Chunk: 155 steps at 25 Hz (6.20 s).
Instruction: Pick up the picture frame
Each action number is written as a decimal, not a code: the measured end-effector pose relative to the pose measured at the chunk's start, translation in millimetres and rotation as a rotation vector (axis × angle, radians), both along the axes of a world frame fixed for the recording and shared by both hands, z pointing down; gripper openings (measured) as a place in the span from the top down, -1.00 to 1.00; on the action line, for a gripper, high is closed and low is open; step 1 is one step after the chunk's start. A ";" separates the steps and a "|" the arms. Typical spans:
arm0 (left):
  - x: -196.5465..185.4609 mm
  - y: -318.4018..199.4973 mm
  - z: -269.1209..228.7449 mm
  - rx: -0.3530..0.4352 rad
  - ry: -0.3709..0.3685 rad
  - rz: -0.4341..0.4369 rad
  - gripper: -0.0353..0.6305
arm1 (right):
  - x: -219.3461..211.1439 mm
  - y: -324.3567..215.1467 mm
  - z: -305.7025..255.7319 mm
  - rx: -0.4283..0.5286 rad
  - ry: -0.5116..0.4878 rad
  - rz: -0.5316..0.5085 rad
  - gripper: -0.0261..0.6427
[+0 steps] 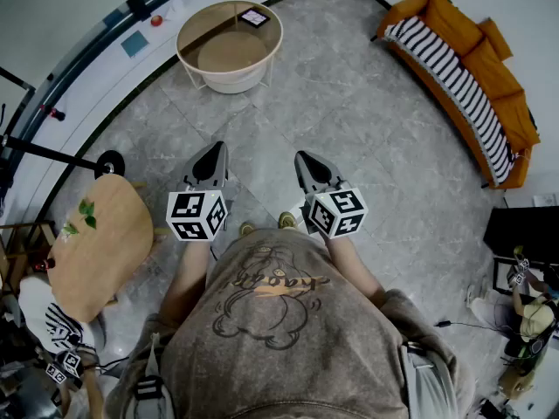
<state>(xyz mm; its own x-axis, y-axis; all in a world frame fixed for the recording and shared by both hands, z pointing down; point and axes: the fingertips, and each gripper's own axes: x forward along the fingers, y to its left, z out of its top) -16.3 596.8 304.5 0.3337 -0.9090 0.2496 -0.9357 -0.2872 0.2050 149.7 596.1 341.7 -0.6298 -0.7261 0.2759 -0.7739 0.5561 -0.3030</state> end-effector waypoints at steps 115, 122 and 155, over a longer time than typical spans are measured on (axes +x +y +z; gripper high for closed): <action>-49.7 -570.0 55.7 -0.123 0.042 -0.033 0.84 | -34.2 -564.8 46.8 -0.098 -0.055 -0.013 0.87; -73.7 -634.3 61.3 -0.142 0.037 -0.029 0.84 | -59.8 -626.5 56.0 -0.133 -0.034 -0.026 0.87; -120.3 -829.2 70.1 -0.169 0.006 0.009 0.84 | -116.6 -823.9 54.5 -0.153 -0.020 -0.012 0.87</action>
<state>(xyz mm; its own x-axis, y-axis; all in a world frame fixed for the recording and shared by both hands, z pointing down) -136.6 -232.5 374.6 0.3436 -0.8512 0.3966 -0.9319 -0.2568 0.2563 33.1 -227.7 396.2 -0.6449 -0.6687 0.3701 -0.7603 0.5119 -0.3999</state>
